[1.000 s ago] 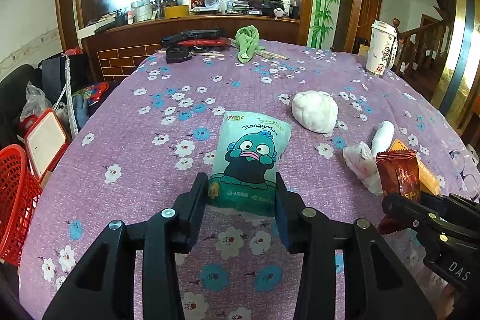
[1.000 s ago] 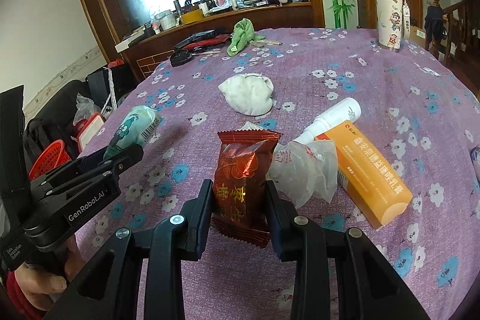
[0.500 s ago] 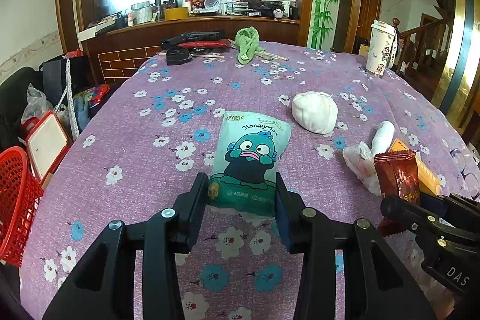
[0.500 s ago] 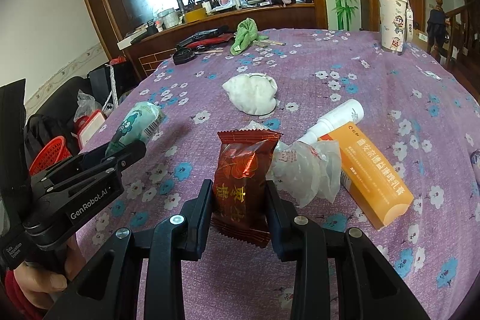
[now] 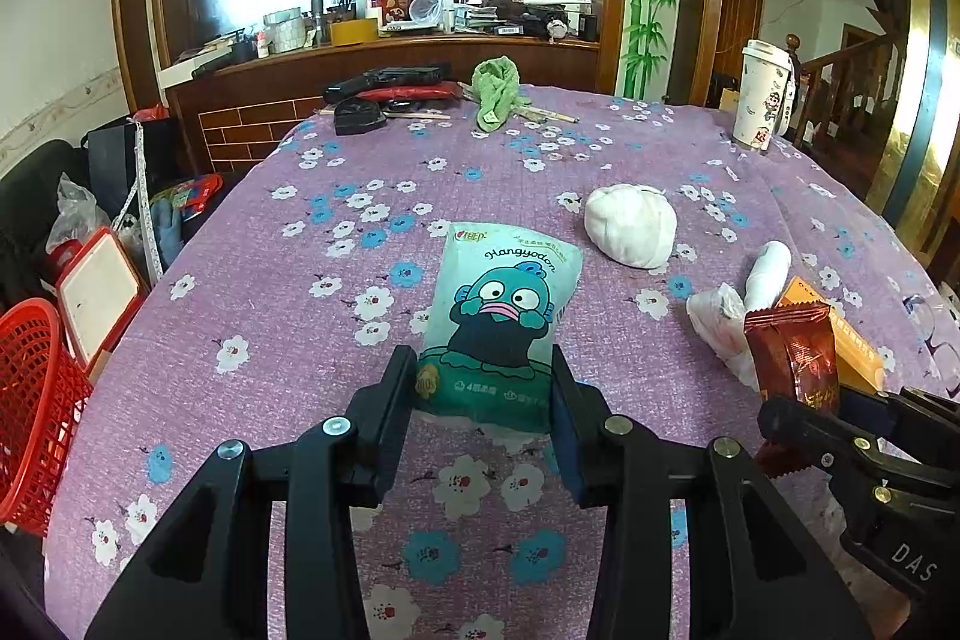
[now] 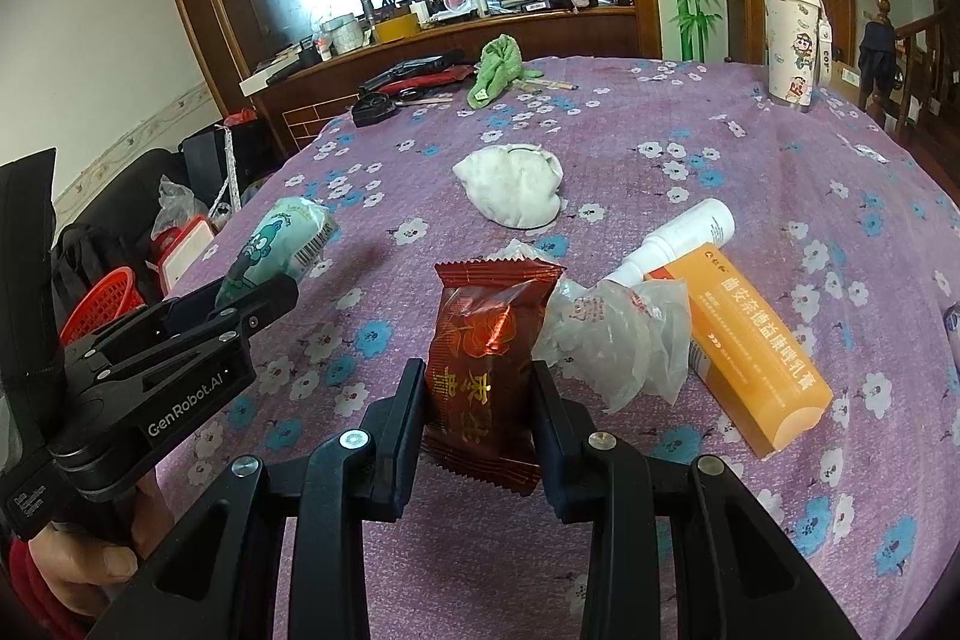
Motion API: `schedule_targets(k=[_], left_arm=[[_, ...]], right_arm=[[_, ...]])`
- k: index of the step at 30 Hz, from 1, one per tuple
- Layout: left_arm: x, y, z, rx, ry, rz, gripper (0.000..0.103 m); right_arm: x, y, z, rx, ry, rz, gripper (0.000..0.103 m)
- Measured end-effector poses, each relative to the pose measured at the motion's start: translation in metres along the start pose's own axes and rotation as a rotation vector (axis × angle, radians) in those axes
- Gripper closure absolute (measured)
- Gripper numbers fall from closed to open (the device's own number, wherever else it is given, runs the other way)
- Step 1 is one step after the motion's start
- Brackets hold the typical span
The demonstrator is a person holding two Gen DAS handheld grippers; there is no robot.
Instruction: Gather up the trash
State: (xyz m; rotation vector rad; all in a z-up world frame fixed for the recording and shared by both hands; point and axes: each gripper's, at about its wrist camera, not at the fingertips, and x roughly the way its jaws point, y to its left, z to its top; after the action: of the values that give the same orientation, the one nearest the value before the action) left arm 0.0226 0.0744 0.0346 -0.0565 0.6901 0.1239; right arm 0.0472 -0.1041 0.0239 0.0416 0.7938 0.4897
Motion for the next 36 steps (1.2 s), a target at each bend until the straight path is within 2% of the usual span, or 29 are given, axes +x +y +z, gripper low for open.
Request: schedule_targets(k=[16, 27, 36], left_arm=[[-0.002, 0.0, -0.001, 0.011, -0.014, 0.012, 0.063], [-0.005, 0.0, 0.001, -0.001, -0.026, 0.029, 0.063], [-0.035, 0.007, -0.001, 0.008, -0.053, 0.073, 0.063]], right_arm=[[0.004, 0.001, -0.002, -0.007, 0.016, 0.003, 0.067], [0.001, 0.001, 0.0, 0.005, -0.005, 0.002, 0.067], [-0.04, 0.019, -0.003, -0.016, -0.032, -0.014, 0.067]])
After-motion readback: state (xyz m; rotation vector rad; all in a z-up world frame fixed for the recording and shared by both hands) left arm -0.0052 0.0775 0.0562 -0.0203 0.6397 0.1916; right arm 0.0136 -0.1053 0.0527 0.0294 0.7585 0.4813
